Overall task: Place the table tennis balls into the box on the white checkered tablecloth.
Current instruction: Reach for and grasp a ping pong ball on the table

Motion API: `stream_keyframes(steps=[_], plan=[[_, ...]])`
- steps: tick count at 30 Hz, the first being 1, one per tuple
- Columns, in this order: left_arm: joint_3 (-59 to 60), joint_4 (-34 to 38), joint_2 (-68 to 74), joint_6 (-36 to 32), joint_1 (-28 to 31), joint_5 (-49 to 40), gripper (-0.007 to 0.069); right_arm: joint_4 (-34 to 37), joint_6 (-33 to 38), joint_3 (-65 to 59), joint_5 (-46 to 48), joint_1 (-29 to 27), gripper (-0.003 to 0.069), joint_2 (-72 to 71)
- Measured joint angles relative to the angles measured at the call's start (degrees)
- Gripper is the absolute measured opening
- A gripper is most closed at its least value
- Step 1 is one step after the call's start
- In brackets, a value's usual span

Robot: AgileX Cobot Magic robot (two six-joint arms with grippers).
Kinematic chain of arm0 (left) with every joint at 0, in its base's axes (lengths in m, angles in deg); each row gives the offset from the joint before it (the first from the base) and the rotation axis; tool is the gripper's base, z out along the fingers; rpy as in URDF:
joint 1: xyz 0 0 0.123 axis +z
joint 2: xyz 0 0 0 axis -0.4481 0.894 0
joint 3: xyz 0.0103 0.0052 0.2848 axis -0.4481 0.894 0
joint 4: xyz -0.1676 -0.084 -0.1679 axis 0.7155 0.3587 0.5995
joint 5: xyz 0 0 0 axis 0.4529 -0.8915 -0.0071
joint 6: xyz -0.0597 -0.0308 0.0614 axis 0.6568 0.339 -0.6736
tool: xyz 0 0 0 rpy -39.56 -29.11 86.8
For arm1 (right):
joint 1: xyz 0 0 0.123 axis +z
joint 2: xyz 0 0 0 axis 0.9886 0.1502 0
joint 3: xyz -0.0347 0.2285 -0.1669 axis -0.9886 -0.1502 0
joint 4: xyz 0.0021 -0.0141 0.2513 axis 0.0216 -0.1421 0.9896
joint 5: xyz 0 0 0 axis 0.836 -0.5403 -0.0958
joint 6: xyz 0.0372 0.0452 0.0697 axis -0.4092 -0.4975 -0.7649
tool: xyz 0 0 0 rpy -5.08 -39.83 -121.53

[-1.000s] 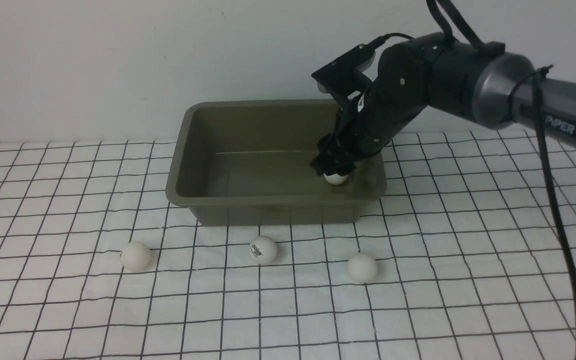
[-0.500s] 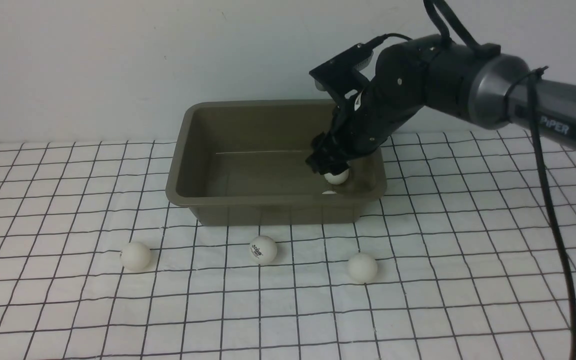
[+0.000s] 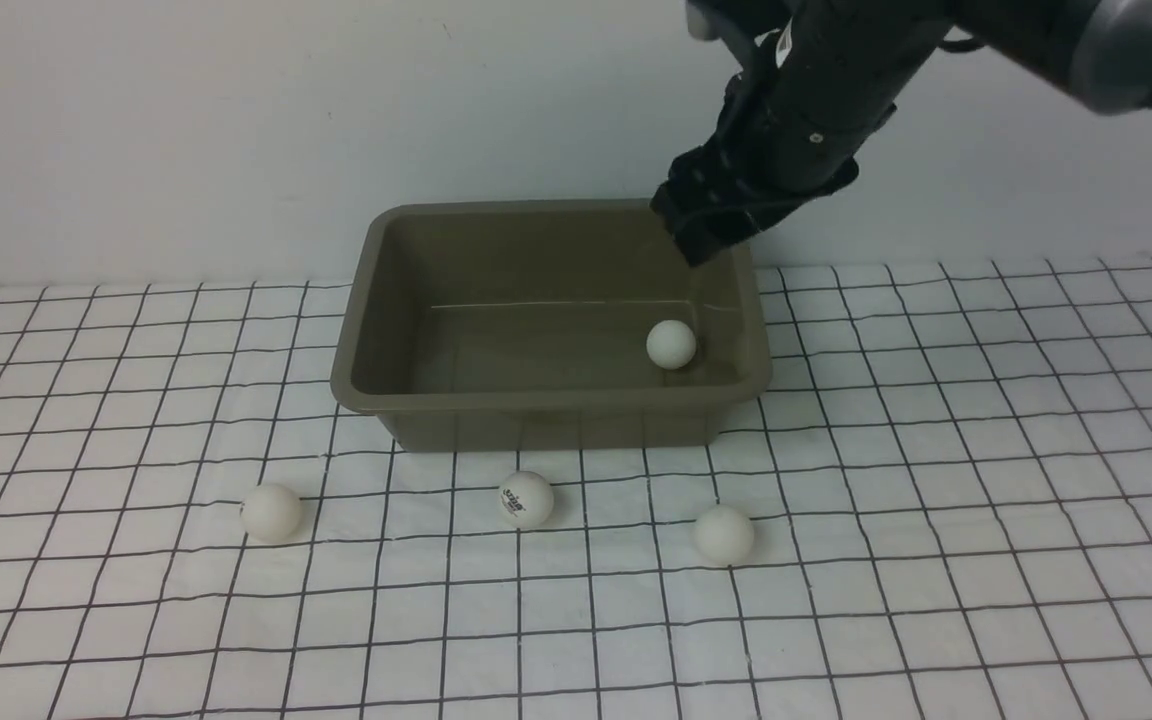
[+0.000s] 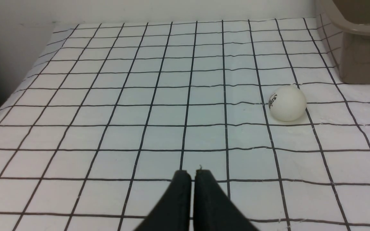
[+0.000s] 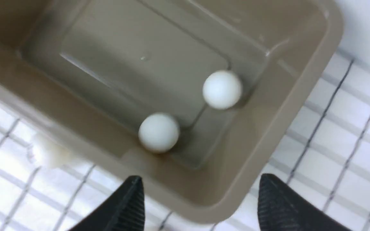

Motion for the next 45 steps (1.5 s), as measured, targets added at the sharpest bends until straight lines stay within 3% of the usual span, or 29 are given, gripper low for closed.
stream_keyframes(steps=[10,15,23,38,45], plan=[[0.0,0.0,0.0,0.0,0.0,0.0,-0.0001,2.41,0.86,-24.85,-0.08,0.0,0.0433,-6.92],[0.0,0.0,0.0,0.0,0.0,0.0,-0.0001,4.28,1.38,-30.84,-6.57,1.26,0.0433,-6.62],[0.0,0.0,0.0,0.0,0.0,0.0,-0.0001,1.83,2.17,-31.53,-16.21,5.96,0.0433,-4.87],[0.0,0.0,0.0,0.0,0.0,0.0,-0.0001,-2.66,1.16,-31.53,-20.06,6.22,0.0432,2.2],[0.0,0.0,0.0,0.0,0.0,0.0,-0.0001,-3.1,0.11,-31.53,-20.06,6.22,0.037,3.62]])
